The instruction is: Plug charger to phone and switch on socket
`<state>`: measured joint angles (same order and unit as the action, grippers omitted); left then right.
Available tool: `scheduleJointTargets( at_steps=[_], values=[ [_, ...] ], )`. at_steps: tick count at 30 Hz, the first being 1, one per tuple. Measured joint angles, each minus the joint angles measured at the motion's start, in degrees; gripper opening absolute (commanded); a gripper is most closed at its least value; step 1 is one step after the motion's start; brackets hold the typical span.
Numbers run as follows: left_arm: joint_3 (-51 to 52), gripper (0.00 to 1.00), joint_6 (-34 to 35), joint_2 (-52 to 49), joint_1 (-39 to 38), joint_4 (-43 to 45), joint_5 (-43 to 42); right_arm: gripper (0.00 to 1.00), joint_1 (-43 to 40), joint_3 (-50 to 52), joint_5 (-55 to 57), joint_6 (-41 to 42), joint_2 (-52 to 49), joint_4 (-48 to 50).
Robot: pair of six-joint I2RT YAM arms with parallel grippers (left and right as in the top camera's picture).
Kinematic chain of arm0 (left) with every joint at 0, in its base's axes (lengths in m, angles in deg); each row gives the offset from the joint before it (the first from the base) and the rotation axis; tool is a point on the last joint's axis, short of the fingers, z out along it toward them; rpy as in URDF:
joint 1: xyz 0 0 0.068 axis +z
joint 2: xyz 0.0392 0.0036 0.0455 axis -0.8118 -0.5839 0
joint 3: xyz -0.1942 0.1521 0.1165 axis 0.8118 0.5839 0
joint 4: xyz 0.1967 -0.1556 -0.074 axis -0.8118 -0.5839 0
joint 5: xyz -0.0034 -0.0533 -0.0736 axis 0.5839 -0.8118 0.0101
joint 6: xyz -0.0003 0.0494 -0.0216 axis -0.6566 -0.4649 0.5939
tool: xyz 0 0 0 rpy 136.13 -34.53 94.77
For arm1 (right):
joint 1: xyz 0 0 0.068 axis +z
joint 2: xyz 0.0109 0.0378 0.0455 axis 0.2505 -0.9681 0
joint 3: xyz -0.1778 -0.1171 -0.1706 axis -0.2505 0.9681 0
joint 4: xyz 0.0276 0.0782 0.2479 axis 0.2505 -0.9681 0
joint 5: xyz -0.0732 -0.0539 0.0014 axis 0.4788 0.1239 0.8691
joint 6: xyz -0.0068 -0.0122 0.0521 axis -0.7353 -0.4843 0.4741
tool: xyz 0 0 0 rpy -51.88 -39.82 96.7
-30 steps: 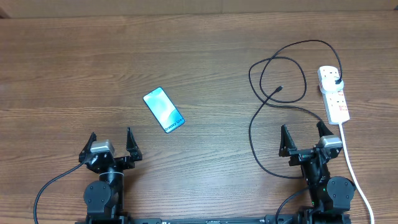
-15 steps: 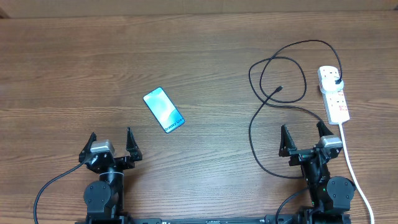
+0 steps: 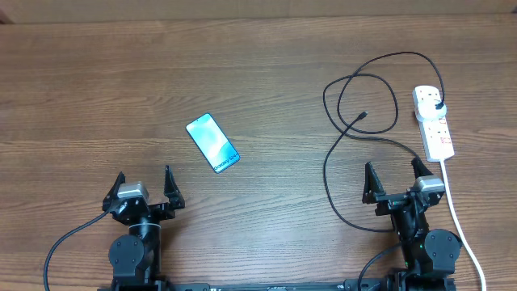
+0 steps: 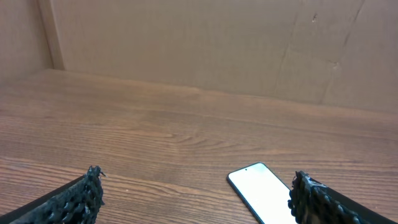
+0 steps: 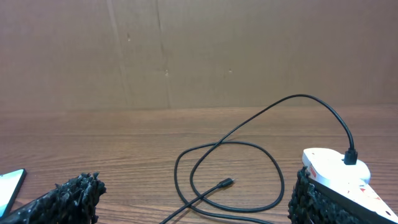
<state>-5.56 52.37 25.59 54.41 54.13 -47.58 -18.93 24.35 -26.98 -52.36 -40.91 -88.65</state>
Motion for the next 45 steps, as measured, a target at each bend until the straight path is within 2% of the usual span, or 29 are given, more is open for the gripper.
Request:
scheduleJointTargets(
  at_steps=[30,45],
  values=[
    [0.0,1.0,0.0,0.0,0.0,0.2,1.0,1.0,0.0,0.0,0.0,0.0,0.0,0.0],
    [-1.5,1.0,7.4,0.0,0.0,-1.0,-5.9,1.0,0.0,0.0,0.0,0.0,0.0,0.0]
  ],
)
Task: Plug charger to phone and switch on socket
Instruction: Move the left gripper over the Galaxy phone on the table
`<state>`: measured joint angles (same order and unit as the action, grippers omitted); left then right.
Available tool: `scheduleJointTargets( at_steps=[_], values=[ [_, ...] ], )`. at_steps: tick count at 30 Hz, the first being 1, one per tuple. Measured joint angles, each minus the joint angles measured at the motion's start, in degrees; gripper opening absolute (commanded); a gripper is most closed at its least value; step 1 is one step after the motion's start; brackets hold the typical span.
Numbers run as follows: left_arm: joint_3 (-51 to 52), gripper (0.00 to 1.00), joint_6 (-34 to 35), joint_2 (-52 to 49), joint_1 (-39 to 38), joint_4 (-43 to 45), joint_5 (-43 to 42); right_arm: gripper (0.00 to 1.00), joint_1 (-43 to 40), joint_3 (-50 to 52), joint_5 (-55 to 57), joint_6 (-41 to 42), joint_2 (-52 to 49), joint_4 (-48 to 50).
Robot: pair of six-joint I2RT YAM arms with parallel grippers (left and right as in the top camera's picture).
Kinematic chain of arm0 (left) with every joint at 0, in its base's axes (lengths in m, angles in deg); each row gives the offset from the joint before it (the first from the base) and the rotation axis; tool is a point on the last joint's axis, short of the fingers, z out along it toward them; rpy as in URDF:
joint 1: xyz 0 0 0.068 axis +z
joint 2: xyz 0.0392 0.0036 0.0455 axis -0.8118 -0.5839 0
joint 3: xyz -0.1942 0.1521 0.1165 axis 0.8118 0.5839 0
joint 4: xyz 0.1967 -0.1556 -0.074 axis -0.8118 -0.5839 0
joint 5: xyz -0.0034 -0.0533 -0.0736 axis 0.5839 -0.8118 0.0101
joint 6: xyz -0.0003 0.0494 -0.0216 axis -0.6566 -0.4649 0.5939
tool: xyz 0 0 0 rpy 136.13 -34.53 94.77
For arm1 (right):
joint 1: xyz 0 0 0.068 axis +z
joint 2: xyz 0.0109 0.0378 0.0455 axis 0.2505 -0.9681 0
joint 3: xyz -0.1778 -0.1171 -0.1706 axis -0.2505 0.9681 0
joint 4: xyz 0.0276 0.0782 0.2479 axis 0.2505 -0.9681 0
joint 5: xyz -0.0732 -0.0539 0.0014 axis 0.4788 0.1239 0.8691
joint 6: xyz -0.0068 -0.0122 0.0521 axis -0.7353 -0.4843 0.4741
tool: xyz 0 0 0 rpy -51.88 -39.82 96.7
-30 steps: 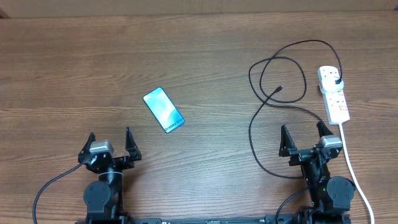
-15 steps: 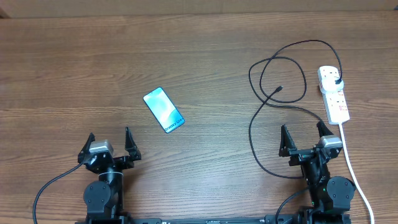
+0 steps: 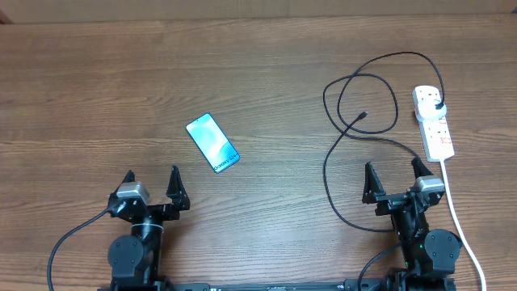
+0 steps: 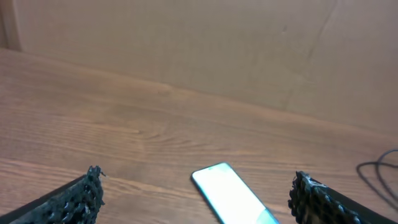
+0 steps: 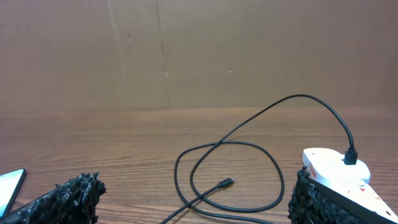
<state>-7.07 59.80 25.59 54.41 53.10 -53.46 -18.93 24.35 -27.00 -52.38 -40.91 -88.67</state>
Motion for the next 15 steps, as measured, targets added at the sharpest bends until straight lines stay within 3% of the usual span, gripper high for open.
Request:
scheduleJointTargets(
  at_steps=[7,15],
  values=[
    [-10.8,1.0,0.6,-2.1,0.0,-4.0,-0.6,1.0,0.0,0.0,0.0,0.0,0.0,0.0],
    [-21.4,1.0,0.6,-14.8,0.0,-5.1,-1.8,1.0,0.0,0.0,0.0,0.0,0.0,0.0]
  ],
)
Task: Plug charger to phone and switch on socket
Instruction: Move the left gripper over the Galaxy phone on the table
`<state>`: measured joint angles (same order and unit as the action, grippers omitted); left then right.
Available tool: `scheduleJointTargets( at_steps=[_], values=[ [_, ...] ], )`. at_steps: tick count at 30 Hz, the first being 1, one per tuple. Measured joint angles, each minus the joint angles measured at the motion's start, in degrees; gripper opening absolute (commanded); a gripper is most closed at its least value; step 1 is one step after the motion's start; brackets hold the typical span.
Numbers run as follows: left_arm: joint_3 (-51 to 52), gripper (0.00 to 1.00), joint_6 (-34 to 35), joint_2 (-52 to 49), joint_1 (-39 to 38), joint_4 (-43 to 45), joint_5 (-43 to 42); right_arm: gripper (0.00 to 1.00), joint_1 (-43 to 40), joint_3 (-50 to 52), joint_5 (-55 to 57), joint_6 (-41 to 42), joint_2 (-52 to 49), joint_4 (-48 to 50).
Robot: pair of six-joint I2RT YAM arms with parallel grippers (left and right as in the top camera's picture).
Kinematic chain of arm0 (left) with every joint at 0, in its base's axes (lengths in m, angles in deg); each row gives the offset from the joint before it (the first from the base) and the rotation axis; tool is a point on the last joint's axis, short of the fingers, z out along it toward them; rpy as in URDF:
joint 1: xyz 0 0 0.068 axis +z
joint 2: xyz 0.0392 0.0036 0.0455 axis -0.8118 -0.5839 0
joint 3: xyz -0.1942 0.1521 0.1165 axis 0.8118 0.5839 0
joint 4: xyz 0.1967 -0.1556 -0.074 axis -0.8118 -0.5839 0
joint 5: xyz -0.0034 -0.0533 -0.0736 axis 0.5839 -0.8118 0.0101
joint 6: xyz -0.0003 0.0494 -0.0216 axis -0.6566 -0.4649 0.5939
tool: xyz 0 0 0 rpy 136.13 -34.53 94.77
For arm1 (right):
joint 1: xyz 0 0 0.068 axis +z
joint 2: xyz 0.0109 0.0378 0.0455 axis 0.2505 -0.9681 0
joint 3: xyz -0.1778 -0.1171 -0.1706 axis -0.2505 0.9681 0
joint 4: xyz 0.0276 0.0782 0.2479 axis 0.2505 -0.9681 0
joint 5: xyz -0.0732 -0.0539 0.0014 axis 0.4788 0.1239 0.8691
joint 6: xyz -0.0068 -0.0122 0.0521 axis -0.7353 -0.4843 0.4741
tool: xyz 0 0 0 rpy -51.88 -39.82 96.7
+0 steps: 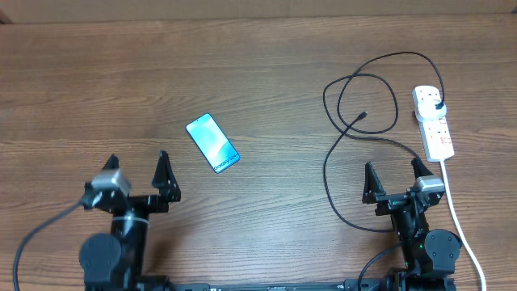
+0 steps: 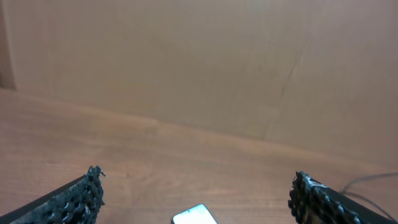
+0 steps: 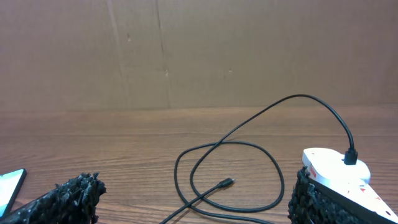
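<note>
The phone lies face up, screen lit, left of the table's middle; its top edge shows in the left wrist view. The black charger cable loops at the right, its free plug tip lying on the wood. Its other end is plugged into the white socket strip at the far right. My left gripper is open, near and left of the phone. My right gripper is open, on the near side of the cable loop, nothing between its fingers.
A white lead runs from the socket strip toward the near right edge. A brown cardboard wall stands behind the wooden table.
My left arm has shifted to the left and its camera now looks higher, so only the phone's top edge shows in its view. The right arm, phone and cable are unchanged.
Both grippers were open at the near edge, the phone low right in the left wrist view. Then the left gripper had turned slightly right, the phone nearer the centre. Now it sits further left, the phone barely in view. The right arm stayed still.
</note>
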<state>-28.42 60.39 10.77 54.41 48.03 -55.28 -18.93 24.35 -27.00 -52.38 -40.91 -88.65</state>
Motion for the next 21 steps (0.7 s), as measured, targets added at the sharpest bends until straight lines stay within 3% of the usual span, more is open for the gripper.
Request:
scheduleJointTargets(
  at_steps=[7,13,21],
  values=[
    [-14.3,1.0,0.0,-16.9,0.0,-8.3,-3.7,1.0,0.0,0.0,0.0,0.0,0.0,0.0],
    [-34.1,1.0,0.0,-34.0,-0.1,-25.9,-5.0,1.0,0.0,0.0,0.0,0.0,0.0,0.0],
    [-52.3,1.0,0.0,-50.1,-4.9,-41.5,-6.7,1.0,0.0,0.0,0.0,0.0,0.0,0.0]
  ],
)
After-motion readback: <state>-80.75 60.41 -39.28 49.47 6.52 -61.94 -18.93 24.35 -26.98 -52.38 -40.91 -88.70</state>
